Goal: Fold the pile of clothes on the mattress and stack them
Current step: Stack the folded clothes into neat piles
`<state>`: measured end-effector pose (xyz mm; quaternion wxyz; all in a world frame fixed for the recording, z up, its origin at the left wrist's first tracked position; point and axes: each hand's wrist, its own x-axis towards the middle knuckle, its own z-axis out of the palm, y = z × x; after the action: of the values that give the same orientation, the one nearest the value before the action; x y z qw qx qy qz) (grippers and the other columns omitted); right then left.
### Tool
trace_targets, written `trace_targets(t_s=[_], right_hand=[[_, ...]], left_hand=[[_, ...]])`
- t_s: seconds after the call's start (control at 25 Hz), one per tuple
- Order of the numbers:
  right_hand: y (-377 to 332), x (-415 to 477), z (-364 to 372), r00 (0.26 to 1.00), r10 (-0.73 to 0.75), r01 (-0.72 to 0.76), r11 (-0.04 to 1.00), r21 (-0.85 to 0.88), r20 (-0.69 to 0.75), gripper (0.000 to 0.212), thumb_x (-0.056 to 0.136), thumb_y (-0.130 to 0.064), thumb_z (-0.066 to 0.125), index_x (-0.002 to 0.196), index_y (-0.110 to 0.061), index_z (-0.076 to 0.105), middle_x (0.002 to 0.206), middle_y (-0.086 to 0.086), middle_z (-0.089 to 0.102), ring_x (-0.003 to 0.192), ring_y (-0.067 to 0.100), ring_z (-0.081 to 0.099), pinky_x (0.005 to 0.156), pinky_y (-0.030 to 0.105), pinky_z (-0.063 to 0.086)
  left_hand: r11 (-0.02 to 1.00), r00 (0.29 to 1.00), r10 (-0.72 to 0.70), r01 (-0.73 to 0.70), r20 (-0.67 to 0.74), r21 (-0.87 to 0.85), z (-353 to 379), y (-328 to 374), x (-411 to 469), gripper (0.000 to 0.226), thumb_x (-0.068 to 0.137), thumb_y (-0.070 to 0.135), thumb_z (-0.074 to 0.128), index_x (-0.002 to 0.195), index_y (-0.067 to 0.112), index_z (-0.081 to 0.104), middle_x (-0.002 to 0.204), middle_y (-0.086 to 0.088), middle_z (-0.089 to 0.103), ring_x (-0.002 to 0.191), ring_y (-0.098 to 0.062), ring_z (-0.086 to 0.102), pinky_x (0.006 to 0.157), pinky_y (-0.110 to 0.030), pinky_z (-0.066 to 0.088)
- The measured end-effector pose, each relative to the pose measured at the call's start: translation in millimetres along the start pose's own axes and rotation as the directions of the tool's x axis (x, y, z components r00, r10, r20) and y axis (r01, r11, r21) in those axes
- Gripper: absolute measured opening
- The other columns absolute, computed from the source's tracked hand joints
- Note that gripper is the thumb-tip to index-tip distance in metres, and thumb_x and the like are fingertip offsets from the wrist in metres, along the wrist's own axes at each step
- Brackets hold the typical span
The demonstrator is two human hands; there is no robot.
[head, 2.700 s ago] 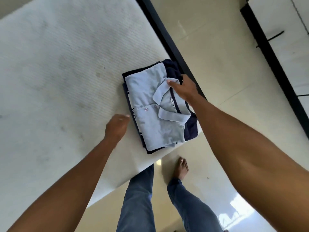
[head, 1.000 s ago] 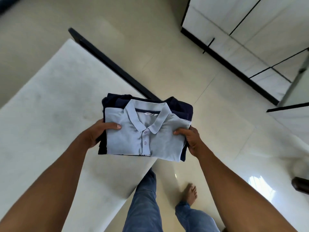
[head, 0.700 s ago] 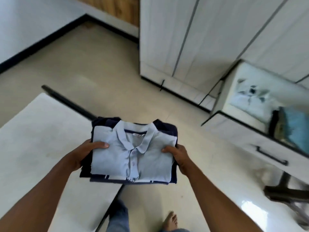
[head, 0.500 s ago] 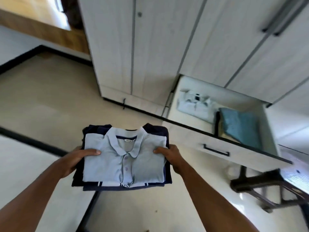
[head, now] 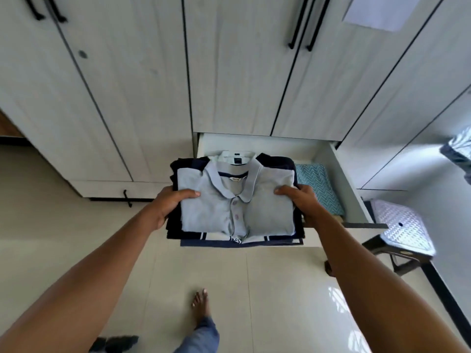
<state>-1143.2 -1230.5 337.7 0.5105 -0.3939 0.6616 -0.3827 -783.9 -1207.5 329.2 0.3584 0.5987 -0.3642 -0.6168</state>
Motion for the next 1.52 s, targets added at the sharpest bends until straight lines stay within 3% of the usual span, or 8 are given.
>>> trace_targets(t_s=[0.24,0.52,0.76,1.08,1.24,1.36,1.44,1.52], right_hand=[[-3,105,-30,0.985,0.081,-0.081,0.997,0.008,-0.151,0.03,0.076,-0.012,0.087,0.1,0.0,0.074,0.092,0.015,0.079,0.072,0.024,0.076,0.059,0.032,0.061],[49,206,-11,0.963,0.236,-0.241,0.97,-0.025,-0.132,0.023,0.076,-0.009,0.086,0.097,-0.006,0.076,0.089,0.011,0.079,0.07,0.022,0.075,0.06,0.033,0.062],[129,270,15,0.91,0.405,-0.413,0.904,-0.109,-0.09,0.033,0.071,-0.019,0.088,0.101,-0.016,0.074,0.096,0.007,0.079,0.084,0.025,0.076,0.074,0.042,0.063],[182,294,19,0.818,0.554,-0.572,0.81,-0.131,-0.153,0.037,0.054,-0.034,0.072,0.086,-0.015,0.073,0.087,0.004,0.072,0.087,0.029,0.068,0.075,0.042,0.056],[188,306,29,0.836,0.521,-0.548,0.768,-0.332,-0.173,0.038,0.089,-0.03,0.069,0.122,-0.012,0.067,0.113,0.013,0.071,0.109,0.038,0.066,0.09,0.042,0.052],[196,307,38,0.84,0.495,-0.534,0.681,-0.502,-0.221,0.048,0.1,-0.034,0.06,0.134,0.0,0.055,0.129,0.028,0.065,0.122,0.046,0.06,0.094,0.04,0.047],[192,298,41,0.867,0.443,-0.493,0.697,-0.52,-0.228,0.051,0.099,-0.028,0.064,0.136,0.002,0.047,0.13,0.032,0.062,0.122,0.049,0.058,0.094,0.042,0.046],[189,287,42,0.892,0.388,-0.448,0.697,-0.559,-0.231,0.055,0.097,-0.024,0.066,0.138,0.002,0.041,0.131,0.034,0.06,0.122,0.05,0.058,0.096,0.043,0.046]], left_hand=[[0.995,0.995,-0.102,0.102,0.022,0.022,48,25,146,0.039,0.077,0.024,0.089,0.112,0.012,0.075,0.099,-0.006,0.08,0.09,-0.026,0.078,0.08,-0.035,0.06],[0.96,0.959,-0.266,0.273,-0.101,0.068,71,-11,244,0.023,0.084,0.013,0.08,0.104,0.014,0.07,0.1,-0.008,0.076,0.085,-0.024,0.073,0.067,-0.028,0.054],[0.876,0.874,-0.415,0.459,-0.254,0.148,83,-67,294,0.004,0.09,0.009,0.067,0.087,0.01,0.065,0.086,-0.006,0.069,0.078,-0.022,0.067,0.059,-0.026,0.047],[0.778,0.737,-0.54,0.622,-0.407,0.095,89,-130,321,0.014,0.088,0.013,0.063,0.076,0.009,0.058,0.069,-0.006,0.058,0.061,-0.023,0.056,0.057,-0.027,0.04],[0.744,0.714,-0.511,0.646,-0.478,0.17,87,-150,345,0.038,0.096,0.033,0.062,0.112,-0.001,0.067,0.1,-0.018,0.071,0.091,-0.036,0.068,0.072,-0.036,0.048],[0.702,0.774,-0.416,0.607,-0.477,0.372,88,-158,350,0.061,0.092,0.038,0.061,0.139,0.001,0.048,0.133,-0.025,0.062,0.119,-0.042,0.063,0.094,-0.044,0.054],[0.659,0.863,-0.22,0.475,-0.455,0.583,95,-155,334,0.079,0.091,0.018,0.066,0.155,-0.003,0.026,0.151,-0.03,0.045,0.137,-0.044,0.05,0.11,-0.048,0.046],[0.466,0.947,0.065,0.251,-0.315,0.849,99,-152,315,0.092,0.09,0.015,0.067,0.16,-0.005,0.012,0.162,-0.032,0.026,0.147,-0.046,0.035,0.117,-0.05,0.04]])
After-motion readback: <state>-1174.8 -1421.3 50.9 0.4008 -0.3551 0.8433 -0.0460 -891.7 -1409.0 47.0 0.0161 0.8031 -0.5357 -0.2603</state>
